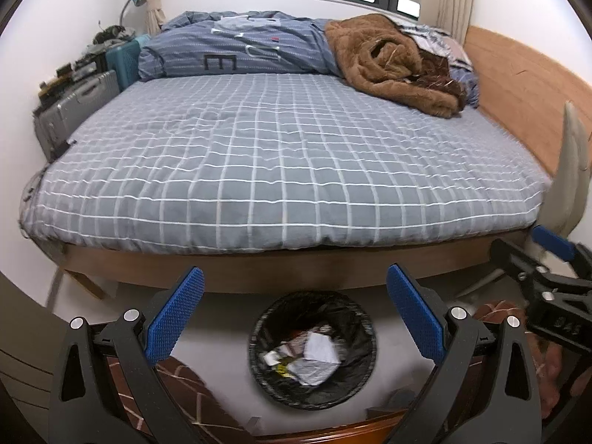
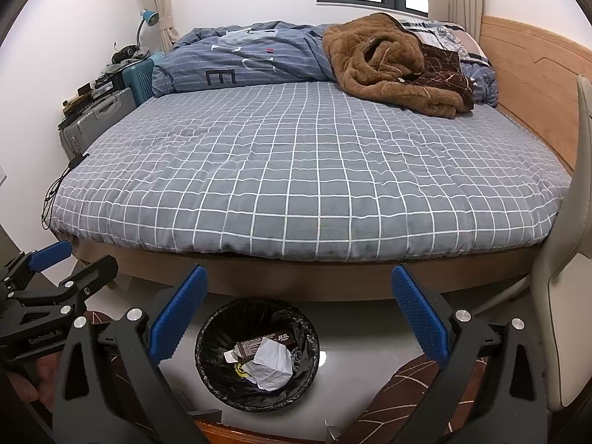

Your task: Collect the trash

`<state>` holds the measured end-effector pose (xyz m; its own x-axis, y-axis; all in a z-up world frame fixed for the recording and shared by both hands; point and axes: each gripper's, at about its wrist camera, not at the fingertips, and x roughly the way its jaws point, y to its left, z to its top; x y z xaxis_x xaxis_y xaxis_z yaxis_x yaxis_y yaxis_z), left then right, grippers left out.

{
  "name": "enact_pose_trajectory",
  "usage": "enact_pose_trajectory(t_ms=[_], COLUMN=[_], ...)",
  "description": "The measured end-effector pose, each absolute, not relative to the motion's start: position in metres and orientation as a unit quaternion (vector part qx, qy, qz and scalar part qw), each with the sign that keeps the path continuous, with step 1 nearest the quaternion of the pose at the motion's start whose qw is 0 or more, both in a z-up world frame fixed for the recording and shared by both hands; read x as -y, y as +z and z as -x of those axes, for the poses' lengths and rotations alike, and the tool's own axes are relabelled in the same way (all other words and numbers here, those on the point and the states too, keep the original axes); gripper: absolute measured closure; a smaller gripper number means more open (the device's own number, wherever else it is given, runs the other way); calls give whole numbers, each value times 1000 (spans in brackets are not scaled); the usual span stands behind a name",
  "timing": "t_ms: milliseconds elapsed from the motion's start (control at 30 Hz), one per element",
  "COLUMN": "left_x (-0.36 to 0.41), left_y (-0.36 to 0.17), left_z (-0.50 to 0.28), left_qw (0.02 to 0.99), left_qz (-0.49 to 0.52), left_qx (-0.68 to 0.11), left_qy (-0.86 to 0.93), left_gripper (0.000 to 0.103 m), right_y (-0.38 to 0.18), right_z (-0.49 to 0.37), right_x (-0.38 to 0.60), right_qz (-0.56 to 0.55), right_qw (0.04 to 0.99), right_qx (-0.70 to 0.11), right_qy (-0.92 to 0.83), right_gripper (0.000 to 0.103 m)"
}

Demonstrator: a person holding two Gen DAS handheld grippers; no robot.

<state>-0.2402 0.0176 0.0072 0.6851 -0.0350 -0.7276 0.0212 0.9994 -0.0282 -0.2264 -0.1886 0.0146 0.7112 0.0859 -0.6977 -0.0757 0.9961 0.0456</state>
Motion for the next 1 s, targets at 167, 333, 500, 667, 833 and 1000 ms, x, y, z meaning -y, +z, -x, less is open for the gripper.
enact_pose_trajectory(t_ms=[167,333,500,667,833,1000], left_x=[-15,-17,-15,-14,-14,-15], left_y=[7,8,7,7,7,5], left_z=[239,238,237,235,233,229], left_qw=[917,917,916,916,917,914], left_qz=[4,15,10,7,6,10], left_qx=[-398,-399,-400,-401,-397,-405], left_qy=[-25,-23,-25,-23,-20,-19], left_gripper=[6,6,6,6,6,6], right_y=[14,14,16,18,19,19], right_z=[226,225,223,222,220,219], right_x=[188,186,186,186,189,193], right_qz=[-5,-3,-1,0,0,-5], right_qw=[925,926,927,928,929,929], right_qx=[-377,-375,-372,-370,-367,-369], right_qy=[43,45,44,45,45,43], right_gripper=[7,7,7,7,7,7])
